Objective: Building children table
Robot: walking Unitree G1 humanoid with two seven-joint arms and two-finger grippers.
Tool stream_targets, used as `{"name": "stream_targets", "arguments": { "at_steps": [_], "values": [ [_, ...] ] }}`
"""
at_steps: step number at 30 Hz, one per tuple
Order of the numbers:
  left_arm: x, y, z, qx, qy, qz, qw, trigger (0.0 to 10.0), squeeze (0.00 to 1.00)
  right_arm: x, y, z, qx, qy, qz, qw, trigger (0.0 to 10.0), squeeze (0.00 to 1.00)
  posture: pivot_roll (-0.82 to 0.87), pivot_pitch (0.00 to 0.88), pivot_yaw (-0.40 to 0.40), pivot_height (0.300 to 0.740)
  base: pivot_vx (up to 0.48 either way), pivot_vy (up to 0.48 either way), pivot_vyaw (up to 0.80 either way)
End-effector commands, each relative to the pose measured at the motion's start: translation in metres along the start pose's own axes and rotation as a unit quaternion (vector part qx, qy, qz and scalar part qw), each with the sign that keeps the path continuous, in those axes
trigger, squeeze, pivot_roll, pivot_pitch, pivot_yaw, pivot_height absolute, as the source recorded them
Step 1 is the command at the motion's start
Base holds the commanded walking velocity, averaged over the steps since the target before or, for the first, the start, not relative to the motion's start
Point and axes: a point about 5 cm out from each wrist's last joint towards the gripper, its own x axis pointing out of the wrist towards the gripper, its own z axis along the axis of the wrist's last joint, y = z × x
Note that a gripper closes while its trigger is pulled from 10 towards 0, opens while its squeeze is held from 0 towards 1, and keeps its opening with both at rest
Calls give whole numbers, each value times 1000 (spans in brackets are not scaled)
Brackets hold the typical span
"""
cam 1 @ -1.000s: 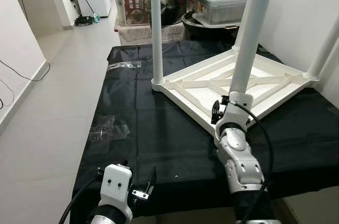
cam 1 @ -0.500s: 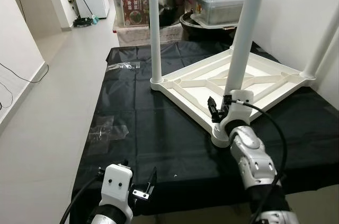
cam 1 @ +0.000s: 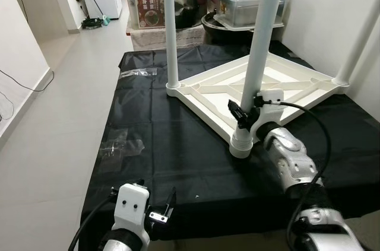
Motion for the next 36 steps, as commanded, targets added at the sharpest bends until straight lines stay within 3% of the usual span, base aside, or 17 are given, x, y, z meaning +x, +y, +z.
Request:
{"name": "stream_targets", "arguments": {
  "at_steps": [1,2,6,19,20,25,29,31,36],
  "values": [
    [1,-1,-3,7,6,-1,1000,10000,0,5,6,6,-3,-16,31,999,10000,0,49,27,-10,740,0,0,0],
    [1,-1,-3,7,6,-1,1000,10000,0,5,6,6,-3,-16,31,999,10000,0,49,27,-10,740,0,0,0],
    [1,-1,-4,8,6,-6,1000,10000,0,8,11,7,-6,0,124,992,10000,0,31,23,5,740,0,0,0],
    [0,0,-4,13,8,-5,1000,10000,0,18,15,12,-10,13,193,981,10000,0,65,8,16,740,0,0,0],
    [0,0,-5,14,9,-7,1000,10000,0,21,21,12,-9,22,234,972,10000,0,79,7,12,740,0,0,0],
    [-1,-2,-6,13,10,-7,1000,10000,0,22,28,12,-7,35,287,957,10000,0,84,6,5,740,0,0,0],
    [-1,-2,-6,12,10,-6,1000,10000,0,22,31,12,-5,43,314,948,10000,0,84,6,5,740,0,0,0],
    [-1,-3,-6,12,11,-7,1000,10000,0,21,35,13,-3,52,346,937,10000,0,82,3,2,740,0,0,0],
    [-1,-3,-6,11,10,-7,1000,10000,0,23,39,17,-2,48,370,928,10000,0,82,3,2,740,0,0,0]
  ]
}}
